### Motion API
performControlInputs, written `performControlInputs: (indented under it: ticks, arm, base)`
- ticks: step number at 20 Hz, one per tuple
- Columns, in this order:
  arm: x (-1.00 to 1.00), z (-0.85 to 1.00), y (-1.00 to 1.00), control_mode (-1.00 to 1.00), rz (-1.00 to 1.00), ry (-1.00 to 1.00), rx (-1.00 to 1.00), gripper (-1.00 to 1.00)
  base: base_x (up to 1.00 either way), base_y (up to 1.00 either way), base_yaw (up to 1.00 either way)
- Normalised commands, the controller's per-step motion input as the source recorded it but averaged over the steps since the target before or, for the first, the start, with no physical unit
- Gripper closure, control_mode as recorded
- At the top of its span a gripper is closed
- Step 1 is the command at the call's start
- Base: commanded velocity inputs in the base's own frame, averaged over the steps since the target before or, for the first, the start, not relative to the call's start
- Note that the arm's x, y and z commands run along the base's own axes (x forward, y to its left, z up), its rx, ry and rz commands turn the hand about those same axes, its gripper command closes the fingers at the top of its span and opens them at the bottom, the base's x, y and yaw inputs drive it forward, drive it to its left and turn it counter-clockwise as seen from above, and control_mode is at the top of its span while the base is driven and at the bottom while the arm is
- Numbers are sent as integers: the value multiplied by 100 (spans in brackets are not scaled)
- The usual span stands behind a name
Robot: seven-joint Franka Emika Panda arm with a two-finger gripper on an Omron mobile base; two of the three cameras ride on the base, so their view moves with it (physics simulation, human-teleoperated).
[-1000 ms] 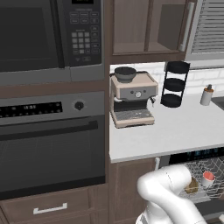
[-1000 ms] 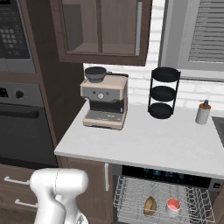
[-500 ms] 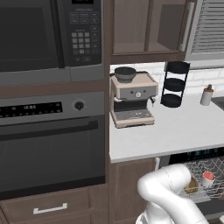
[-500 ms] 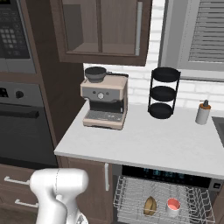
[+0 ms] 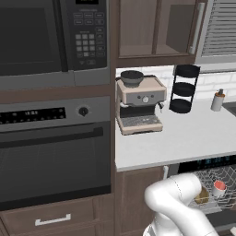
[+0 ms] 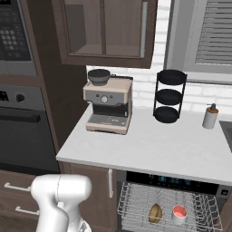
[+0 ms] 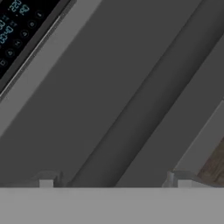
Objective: Pick up the cup and bowl from the counter, place them in the dishwasher, and close the dishwasher door.
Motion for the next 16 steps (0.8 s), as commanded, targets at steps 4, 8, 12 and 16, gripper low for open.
performControlInputs:
  ticks: [4, 8, 12, 16]
  arm:
    - [65, 43, 3, -100, 0, -50, 33, -100]
    - [77, 11, 2, -100, 2, -51, 39, -100]
    - [100, 3, 9, -100, 3, -44, 32, -100]
    - [100, 0, 12, -100, 0, -41, 28, -100]
  base:
    - [0, 0, 0]
    - [0, 0, 0]
    - [0, 0, 0]
    - [0, 0, 0]
